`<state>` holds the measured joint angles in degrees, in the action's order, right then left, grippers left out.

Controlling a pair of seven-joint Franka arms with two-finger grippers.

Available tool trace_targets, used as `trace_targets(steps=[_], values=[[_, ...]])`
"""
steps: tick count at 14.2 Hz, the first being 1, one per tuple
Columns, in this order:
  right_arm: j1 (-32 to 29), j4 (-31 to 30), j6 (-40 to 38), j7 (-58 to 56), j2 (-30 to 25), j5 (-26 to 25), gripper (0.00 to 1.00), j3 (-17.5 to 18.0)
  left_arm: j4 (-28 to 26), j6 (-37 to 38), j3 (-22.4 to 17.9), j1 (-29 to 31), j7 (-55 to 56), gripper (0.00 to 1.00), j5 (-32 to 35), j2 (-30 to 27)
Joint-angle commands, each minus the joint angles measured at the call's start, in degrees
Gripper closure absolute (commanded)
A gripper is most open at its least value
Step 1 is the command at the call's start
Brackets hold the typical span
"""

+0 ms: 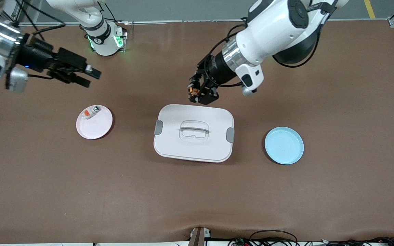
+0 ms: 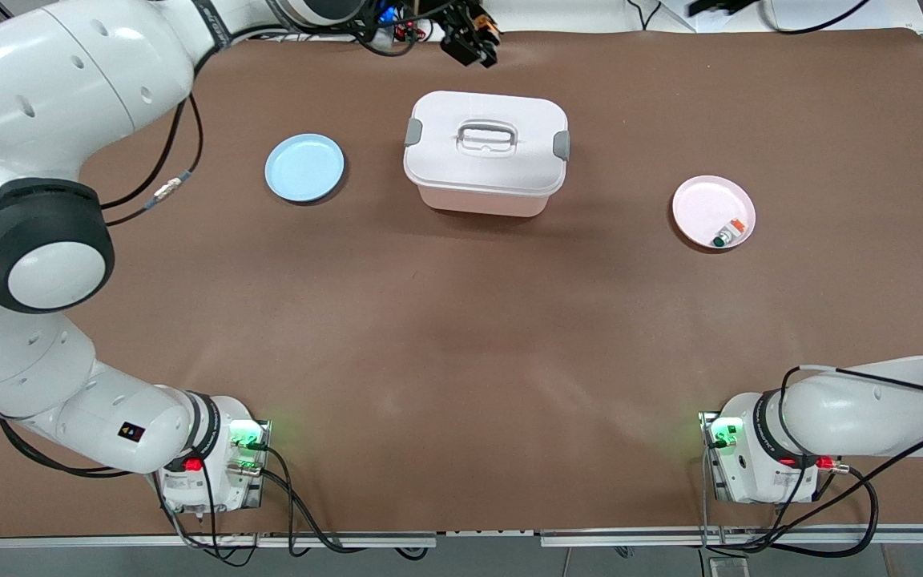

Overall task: Transfer orange switch to right arm and place
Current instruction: 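Carry the switch toward the box while the right gripper approaches, then close the right gripper on the switch held by the left gripper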

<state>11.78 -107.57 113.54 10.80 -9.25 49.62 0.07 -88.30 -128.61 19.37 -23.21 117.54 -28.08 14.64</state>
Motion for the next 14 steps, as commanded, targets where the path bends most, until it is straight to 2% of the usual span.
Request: trace_targets(steps=[1,4,8,10,14], values=[[7.8,-6.8,10.9,3.4,-3.6,4.0,0.0,-0.6,1.3,-1.2,-0.1,-1.6,0.8,0.69,0.5,0.7],[12.9,-7.7,16.4,4.1,-3.1,3.6,0.0,-0.6,1.7,-1.3,0.0,-2.5,1.2,0.69,2.6,1.1],[13.7,-7.6,15.9,4.8,-1.3,2.0,0.0,1.5,1.7,-1.3,0.0,-2.9,1.3,0.69,4.5,1.6],[14.0,-7.5,15.8,5.7,0.0,-0.9,0.0,2.9,1.6,-1.3,0.0,-2.9,1.3,0.69,4.5,1.5],[15.0,-5.3,15.9,8.4,2.9,-3.1,0.0,3.5,1.7,-1.3,0.0,-2.9,1.3,0.69,4.6,1.4]])
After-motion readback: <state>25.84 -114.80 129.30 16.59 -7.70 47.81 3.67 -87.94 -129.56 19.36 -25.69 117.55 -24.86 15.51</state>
